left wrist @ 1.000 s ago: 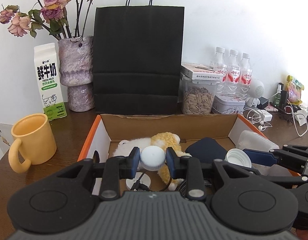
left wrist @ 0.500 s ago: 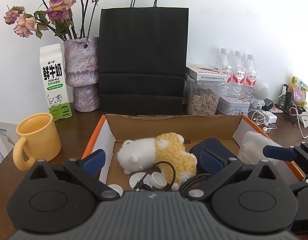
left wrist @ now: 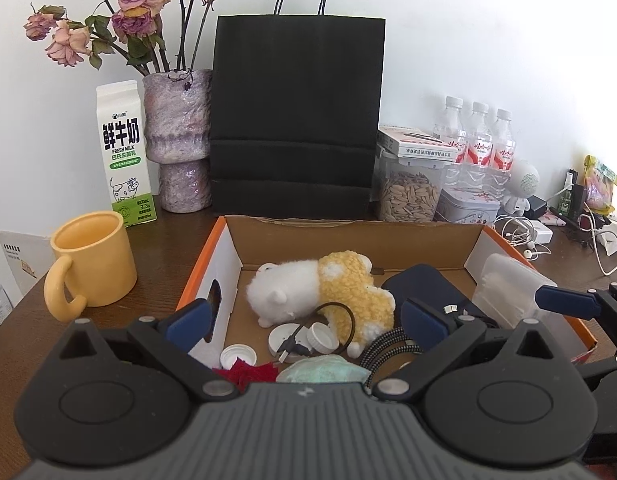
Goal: Organize objects
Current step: 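Withdraw both tools from the box back over the table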
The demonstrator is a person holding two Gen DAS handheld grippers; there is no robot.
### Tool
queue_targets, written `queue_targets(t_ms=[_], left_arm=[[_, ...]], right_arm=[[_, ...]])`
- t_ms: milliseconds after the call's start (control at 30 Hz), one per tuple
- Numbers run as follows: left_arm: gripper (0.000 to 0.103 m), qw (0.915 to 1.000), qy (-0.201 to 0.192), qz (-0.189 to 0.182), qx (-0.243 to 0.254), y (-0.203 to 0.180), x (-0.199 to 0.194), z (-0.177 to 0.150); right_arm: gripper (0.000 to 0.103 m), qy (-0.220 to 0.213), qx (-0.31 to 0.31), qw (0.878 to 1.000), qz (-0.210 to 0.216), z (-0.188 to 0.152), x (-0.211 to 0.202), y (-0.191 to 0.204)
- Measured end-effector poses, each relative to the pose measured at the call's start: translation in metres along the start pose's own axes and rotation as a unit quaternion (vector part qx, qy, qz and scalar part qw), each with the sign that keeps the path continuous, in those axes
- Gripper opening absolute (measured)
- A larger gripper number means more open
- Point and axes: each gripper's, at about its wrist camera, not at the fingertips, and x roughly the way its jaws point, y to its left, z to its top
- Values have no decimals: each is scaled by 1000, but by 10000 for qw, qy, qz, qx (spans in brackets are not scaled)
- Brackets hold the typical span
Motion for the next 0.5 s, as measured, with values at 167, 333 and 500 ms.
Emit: queue_targets(t_ms=[167, 333, 500], left_arm=[[103, 9999, 23, 85, -120, 6, -22, -13], [103, 9997, 104, 168, -110, 13, -44, -30], [103, 9993, 250, 277, -50, 21, -65, -48]], right_arm=[[98, -26, 21, 10000, -30, -8, -23, 7], [99, 29, 78, 10000, -15, -24, -46, 16], [99, 167, 27, 9999, 16, -43, -66, 27]])
